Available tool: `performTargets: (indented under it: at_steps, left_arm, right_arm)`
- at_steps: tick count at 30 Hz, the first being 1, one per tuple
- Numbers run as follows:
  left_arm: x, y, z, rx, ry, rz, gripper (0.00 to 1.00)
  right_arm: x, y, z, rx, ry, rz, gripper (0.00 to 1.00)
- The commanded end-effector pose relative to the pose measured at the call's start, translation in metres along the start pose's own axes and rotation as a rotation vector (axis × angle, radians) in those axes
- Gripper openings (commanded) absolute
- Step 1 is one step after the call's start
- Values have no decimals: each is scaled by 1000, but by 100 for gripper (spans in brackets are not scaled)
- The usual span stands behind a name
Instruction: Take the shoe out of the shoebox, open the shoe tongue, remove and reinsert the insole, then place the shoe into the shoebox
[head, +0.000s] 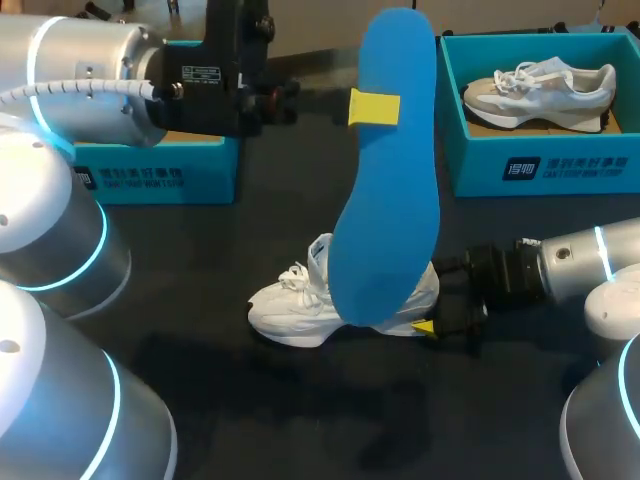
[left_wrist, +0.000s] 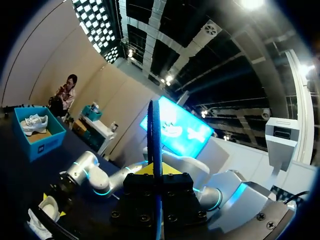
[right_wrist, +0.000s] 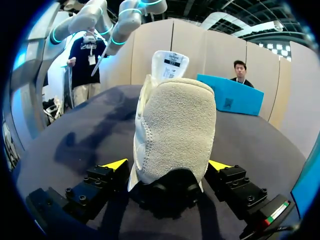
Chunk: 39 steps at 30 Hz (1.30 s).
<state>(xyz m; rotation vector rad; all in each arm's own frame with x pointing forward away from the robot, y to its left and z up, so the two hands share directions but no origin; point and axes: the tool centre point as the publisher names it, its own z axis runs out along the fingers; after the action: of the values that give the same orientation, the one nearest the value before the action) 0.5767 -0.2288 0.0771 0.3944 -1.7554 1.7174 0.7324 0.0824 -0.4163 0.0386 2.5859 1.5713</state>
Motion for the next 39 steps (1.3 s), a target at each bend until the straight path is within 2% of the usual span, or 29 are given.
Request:
performTargets:
  at_steps: [1,12,23,39]
  left_arm:
    - [5,3,-5,5,5,-1,0]
    - [15,4,-7,18,40,-9,0]
    - [12,10,-6,35,31,-27,0]
    - [12,10,-6,35,31,-27,0]
  right_arm:
    - [1,1,1,5,-2,1,100]
    - [1,1,1,5,-2,1,100]
    - [1,1,1,5,-2,1,100]
    - [8,17,-22,68,-5,2,100]
